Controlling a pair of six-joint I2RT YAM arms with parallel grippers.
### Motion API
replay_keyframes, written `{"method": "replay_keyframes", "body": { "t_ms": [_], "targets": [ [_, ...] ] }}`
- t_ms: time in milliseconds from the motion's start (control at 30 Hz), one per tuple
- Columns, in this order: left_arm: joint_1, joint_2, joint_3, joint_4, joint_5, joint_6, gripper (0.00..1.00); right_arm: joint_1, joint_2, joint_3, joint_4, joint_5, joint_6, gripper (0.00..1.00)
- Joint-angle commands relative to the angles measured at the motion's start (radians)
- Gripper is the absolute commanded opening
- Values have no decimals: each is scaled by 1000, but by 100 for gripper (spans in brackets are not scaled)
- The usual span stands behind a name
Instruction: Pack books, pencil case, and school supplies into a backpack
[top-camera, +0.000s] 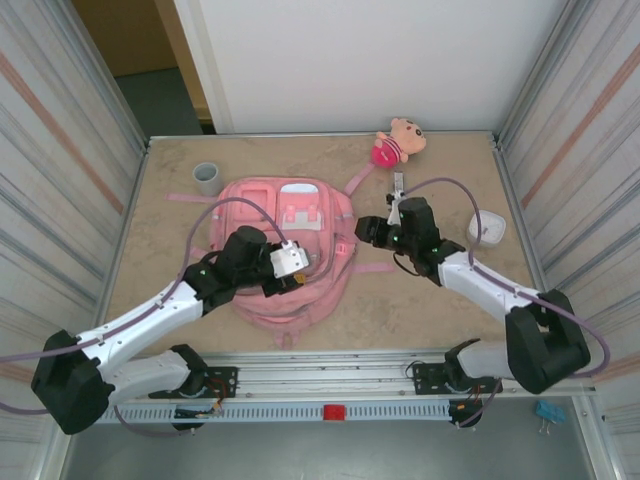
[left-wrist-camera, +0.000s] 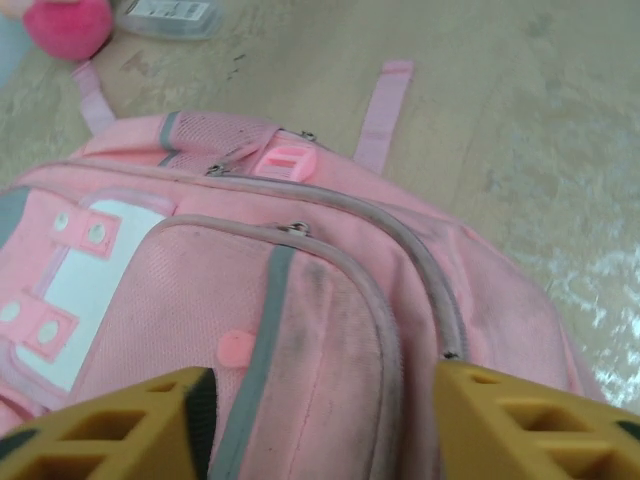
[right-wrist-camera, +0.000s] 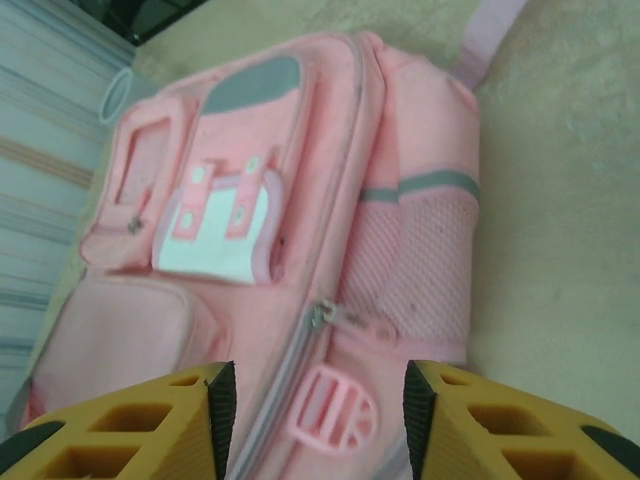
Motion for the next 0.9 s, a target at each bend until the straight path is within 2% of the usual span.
{"method": "replay_keyframes", "body": {
  "t_ms": [0, 133, 300, 467, 600, 867],
  "targets": [
    [11, -34, -4, 9, 5, -29, 68, 17, -64, -63, -54, 0, 5, 49],
    [57, -65, 0, -88, -12, 58, 73, 24, -130, -128, -28, 7, 3, 51],
    [153, -106, 50, -278, 38, 225, 73, 25, -167, -164, 0, -4, -11, 52],
    [164, -63, 108, -431, 38, 353, 73, 35, -162, -173, 45, -30, -18, 53],
    [156, -22, 109, -430, 14, 397, 76, 44, -149, -163, 62, -48, -23, 53],
    [119, 92, 89, -314, -184, 405, 79, 47, -164, -163, 74, -50, -24, 58]
  ]
}}
